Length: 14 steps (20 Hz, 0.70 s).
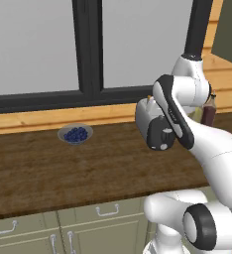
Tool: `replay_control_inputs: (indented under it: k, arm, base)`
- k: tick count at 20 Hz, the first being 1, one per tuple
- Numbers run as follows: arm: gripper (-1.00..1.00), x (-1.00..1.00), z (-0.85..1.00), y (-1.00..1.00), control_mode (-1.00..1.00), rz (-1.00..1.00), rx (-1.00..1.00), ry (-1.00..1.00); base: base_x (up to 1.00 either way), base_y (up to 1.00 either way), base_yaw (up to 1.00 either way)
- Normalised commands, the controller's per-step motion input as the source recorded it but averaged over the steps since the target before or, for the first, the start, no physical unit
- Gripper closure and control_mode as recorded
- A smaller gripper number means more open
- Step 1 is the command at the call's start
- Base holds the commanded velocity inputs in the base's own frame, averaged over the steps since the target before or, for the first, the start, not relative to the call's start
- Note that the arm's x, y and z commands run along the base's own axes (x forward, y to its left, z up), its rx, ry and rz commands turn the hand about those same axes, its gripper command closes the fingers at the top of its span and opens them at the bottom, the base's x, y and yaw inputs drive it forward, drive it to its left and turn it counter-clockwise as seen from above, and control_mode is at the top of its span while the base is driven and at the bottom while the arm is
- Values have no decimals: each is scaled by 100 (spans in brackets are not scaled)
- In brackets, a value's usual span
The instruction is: Start the toaster. Once the lever pops up, take the bread to the plate on the dining counter.
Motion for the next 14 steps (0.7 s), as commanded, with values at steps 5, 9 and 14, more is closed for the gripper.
replay_control_inputs:
  k: [5, 9, 14]
  arm:
    - [-100, -10, -13, -23, -100, 0, 4, 0]
    - [-100, 0, -29, -82, -100, 4, 6, 0]
    - [-100, 5, -14, -60, -100, 4, 0, 0]
  base:
    - [0, 0, 0]
    - [0, 0, 0]
    - [0, 0, 0]
